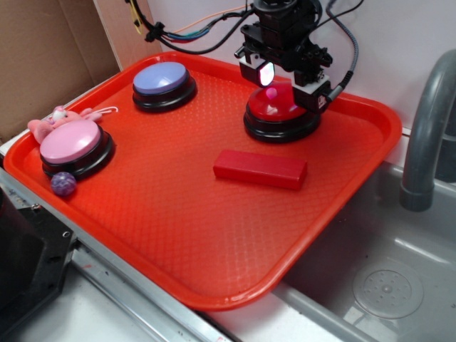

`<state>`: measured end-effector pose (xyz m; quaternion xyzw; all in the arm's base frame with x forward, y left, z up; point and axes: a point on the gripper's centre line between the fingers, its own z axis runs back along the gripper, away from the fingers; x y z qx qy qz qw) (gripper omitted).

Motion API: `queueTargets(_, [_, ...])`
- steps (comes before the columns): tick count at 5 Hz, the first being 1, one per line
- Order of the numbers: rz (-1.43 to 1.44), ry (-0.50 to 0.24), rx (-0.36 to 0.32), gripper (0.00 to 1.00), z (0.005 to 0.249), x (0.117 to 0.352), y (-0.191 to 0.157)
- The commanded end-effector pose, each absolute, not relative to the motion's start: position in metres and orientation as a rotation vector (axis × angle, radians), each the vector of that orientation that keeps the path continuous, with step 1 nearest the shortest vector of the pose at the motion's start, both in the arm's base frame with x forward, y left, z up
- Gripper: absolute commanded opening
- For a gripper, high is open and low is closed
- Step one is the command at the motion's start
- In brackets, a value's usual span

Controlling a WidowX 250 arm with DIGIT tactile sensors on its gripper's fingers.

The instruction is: Push the red button.

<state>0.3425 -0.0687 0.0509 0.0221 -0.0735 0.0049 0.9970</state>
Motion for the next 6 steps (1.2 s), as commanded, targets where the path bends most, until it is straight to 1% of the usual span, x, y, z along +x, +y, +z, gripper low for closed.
queueTargets(1, [-0.051,-0.166,0.005,1.0,0.101,0.328,-0.05])
queueTargets(2, [-0.083,-0.161,0.027,1.0,0.149,0.31,-0.045])
queueTargets(3, [-0.051,-0.195,0.025,1.0,0.167,0.293,-0.042])
queueTargets(4, [-0.037,-0.234,0.009,1.0,0.173,0.286,-0.042])
queueTargets(6, [-0.001,-0.261,0.027,1.0,0.178,0.277,-0.039])
